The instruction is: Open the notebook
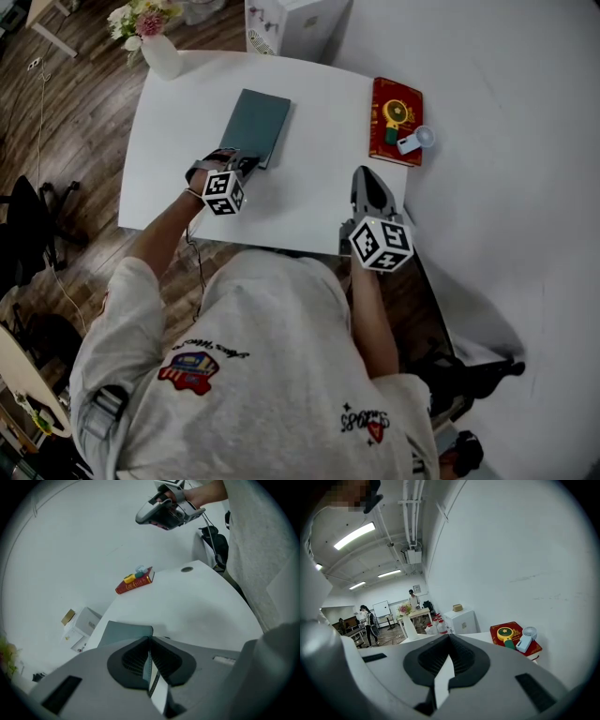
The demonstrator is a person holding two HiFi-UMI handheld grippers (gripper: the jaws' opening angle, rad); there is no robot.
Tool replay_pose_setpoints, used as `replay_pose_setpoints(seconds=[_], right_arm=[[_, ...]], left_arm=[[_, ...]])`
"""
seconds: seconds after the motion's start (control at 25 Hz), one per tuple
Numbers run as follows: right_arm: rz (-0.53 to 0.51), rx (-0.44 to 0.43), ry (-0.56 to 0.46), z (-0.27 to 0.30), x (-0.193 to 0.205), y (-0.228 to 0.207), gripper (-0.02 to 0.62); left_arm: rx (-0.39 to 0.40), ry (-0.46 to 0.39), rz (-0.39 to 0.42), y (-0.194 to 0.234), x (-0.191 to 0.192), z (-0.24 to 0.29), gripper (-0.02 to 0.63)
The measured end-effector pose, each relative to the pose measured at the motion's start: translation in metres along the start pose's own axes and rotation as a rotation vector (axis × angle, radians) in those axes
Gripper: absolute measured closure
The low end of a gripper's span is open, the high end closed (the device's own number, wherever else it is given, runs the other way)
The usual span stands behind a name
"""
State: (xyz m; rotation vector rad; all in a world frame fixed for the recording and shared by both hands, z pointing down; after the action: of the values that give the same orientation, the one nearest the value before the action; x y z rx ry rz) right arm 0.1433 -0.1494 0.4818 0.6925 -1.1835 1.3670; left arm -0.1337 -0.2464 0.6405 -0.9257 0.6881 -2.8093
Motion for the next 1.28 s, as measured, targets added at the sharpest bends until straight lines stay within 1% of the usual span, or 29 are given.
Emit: replay_pose_setpoints(seconds=[0.16, 0.28, 0.36, 0.48, 0.56, 0.64, 0.72, 0.88, 1.04, 1.2, 1.28], right_arm=[[-0.009, -0.028, 0.000, 0.008, -0.002, 0.009, 0.601], [-0.017, -0.049, 0.004, 0.013, -0.004, 0.016, 0.601], [-0.021, -0.063, 0.006, 0.018, -0.006, 0.018, 0.601], [-0.023, -0.083, 0.013, 0.025, -0.006, 0.023, 0.601], [-0.022, -0.097, 0.019, 0.029, -0.006, 0.026, 0.601], [-0.023, -0.115, 0.025, 0.034, -0.006, 0.032, 0.601], [-0.027, -0.133, 0.030, 0.040, -0.006, 0.037, 0.601], [-0.033, -0.155, 0.032, 0.047, -0.006, 0.045, 0.601], [-0.035, -0.157, 0.033, 0.048, -0.006, 0.045, 0.601], [-0.032, -0.150, 0.021, 0.047, -0.009, 0.041, 0.601], [-0.028, -0.142, 0.014, 0.045, -0.011, 0.039, 0.601]], left_arm=[[-0.032, -0.065, -0.080, 0.011, 0.003, -0.016, 0.589], [-0.109, -0.111, -0.166, 0.017, 0.004, -0.034, 0.589], [-0.182, -0.143, -0.247, 0.022, 0.007, -0.045, 0.591], [-0.303, -0.194, -0.418, 0.029, 0.016, -0.065, 0.592], [-0.372, -0.220, -0.563, 0.032, 0.024, -0.077, 0.592], [-0.429, -0.237, -0.714, 0.034, 0.034, -0.087, 0.592], [-0.477, -0.245, -0.833, 0.033, 0.045, -0.093, 0.592], [-0.546, -0.267, -1.017, 0.031, 0.067, -0.103, 0.594], [-0.603, -0.285, -1.185, 0.036, 0.089, -0.111, 0.593], [-0.675, -0.252, -1.357, 0.042, 0.121, -0.114, 0.592], [-0.693, -0.217, -1.410, 0.043, 0.133, -0.113, 0.592]])
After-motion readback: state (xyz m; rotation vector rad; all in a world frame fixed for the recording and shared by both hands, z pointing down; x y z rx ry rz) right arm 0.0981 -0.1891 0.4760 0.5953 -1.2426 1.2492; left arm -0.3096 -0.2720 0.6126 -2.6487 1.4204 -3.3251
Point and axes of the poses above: the fingertips, and each gripper's own axes: z forward along the fingers, y to its left, x out of its underside, the point moved 10 cm from there along -z, backward along the fingers, and after that the axes turned 2 degrees about -x, right-handed, at the moved point
